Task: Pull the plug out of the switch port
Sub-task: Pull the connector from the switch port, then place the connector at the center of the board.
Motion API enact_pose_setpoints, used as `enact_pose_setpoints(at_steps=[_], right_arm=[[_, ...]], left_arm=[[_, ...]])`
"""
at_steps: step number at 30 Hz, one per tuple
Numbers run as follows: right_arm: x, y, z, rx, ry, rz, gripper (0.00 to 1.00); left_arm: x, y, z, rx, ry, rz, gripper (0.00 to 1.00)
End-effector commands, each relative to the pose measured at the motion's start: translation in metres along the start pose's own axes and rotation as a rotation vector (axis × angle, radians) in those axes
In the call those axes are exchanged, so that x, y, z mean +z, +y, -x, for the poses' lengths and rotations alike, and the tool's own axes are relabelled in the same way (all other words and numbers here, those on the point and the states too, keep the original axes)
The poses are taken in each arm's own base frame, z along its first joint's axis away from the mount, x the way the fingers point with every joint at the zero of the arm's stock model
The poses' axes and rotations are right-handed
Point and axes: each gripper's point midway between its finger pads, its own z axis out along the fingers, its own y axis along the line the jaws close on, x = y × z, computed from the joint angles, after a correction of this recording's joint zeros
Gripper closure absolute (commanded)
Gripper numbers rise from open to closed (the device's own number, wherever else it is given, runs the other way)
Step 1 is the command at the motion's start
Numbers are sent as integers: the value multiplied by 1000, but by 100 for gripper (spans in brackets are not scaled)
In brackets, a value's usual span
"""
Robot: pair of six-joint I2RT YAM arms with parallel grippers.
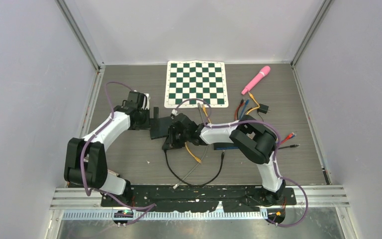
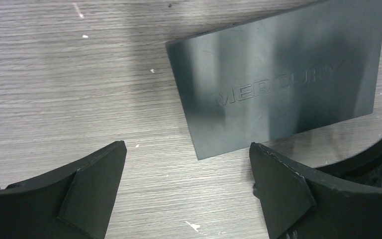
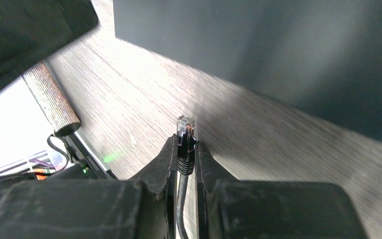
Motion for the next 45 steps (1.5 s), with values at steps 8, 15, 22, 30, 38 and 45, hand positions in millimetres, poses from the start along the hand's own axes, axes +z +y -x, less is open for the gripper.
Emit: enact_pose_setpoints(at_steps=[8,15,22,30,38,45], right_arm=[[-121,120,29,-275,-170,418,94],[-239,200,34,-443,-320,710,94],[-325,223,56,-434,-538,702,95],[-382,212,82,-313,-738,573,95],[-361,169,95,-100,-728,360,95],[-307,115,144,183,-745,192,95]], left_arm=[[-71,41,45,-140,-384,209,0],[-95,56,45,-189,-470,235,0],[-91,51,43,-182,-453,205,1],[-92,45,45,-166,-440,178,0],[-89,39,46,-166,-424,146,0],[-86,30,47,-164,-404,100,0]])
